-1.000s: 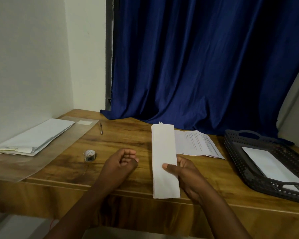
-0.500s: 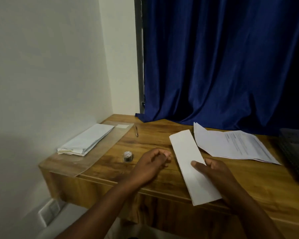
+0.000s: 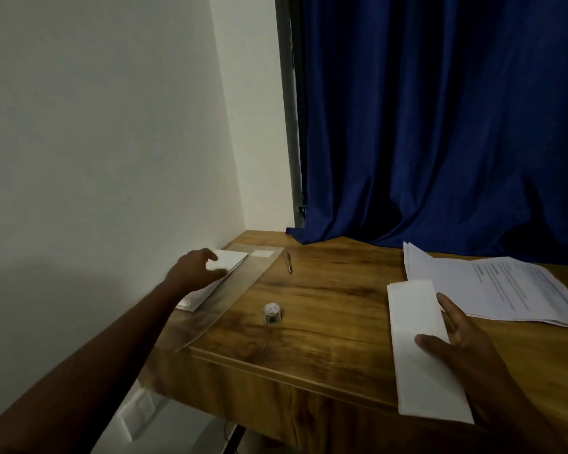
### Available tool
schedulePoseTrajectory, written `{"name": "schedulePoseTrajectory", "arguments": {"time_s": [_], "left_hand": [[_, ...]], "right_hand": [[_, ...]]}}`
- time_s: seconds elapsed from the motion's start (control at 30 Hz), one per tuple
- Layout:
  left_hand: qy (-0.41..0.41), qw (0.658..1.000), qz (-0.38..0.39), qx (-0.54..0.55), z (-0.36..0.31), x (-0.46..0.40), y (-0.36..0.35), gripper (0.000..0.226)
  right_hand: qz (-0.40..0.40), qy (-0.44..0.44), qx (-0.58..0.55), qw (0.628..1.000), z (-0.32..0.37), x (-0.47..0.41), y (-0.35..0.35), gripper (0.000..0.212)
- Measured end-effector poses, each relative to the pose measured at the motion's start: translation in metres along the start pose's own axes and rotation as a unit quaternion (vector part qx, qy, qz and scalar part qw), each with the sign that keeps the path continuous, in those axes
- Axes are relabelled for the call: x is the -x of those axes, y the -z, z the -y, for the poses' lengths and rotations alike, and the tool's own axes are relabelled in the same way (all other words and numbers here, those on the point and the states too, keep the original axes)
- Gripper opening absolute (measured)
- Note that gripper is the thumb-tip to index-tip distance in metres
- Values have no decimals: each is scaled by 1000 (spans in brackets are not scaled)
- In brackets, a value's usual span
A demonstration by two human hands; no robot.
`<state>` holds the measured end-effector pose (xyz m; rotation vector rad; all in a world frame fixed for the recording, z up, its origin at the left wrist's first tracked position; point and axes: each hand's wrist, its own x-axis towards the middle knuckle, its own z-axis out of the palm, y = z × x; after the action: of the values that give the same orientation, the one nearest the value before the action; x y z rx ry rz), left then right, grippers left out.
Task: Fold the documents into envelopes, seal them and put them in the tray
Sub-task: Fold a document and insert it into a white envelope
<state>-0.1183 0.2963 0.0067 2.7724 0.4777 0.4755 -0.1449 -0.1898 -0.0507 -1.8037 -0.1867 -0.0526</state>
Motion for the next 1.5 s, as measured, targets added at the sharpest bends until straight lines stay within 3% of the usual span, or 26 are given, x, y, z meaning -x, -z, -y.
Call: {"name": "schedulePoseTrajectory", "arguments": {"time_s": [0.17, 0.33, 0.63, 0.83, 0.97, 1.1, 1.2, 1.33, 1.5], "left_hand": [[76, 992, 88, -52, 43, -6, -20, 67], [59, 996, 64, -29, 49, -8, -16, 57], [19, 988, 26, -151, 29, 1, -12, 26], [24, 987, -96, -123, 25, 1, 17, 22], [20, 964, -259, -62, 13, 11, 54, 23], [7, 907, -358, 224, -21, 31, 80, 17], [5, 825, -335, 455, -60, 53, 85, 13], [10, 723, -141, 677, -123, 99, 60, 4], [31, 604, 42, 795, -205, 175, -3, 9]], "right_hand": [[-1, 18, 6, 1000, -2, -3, 0, 84], [-3, 12, 15, 1000, -3, -4, 0, 83], [-11, 7, 23, 1000, -1, -3, 0, 84], [10, 23, 0, 1000, 1, 0, 0, 85], [58, 55, 43, 996, -3, 4, 2, 44], [71, 28, 21, 997, -8, 5, 4, 23], [64, 5, 0, 998, -6, 7, 3, 20], [52, -32, -30, 998, 5, 16, 0, 15], [71, -10, -109, 991, 26, 40, 1, 55]]}}
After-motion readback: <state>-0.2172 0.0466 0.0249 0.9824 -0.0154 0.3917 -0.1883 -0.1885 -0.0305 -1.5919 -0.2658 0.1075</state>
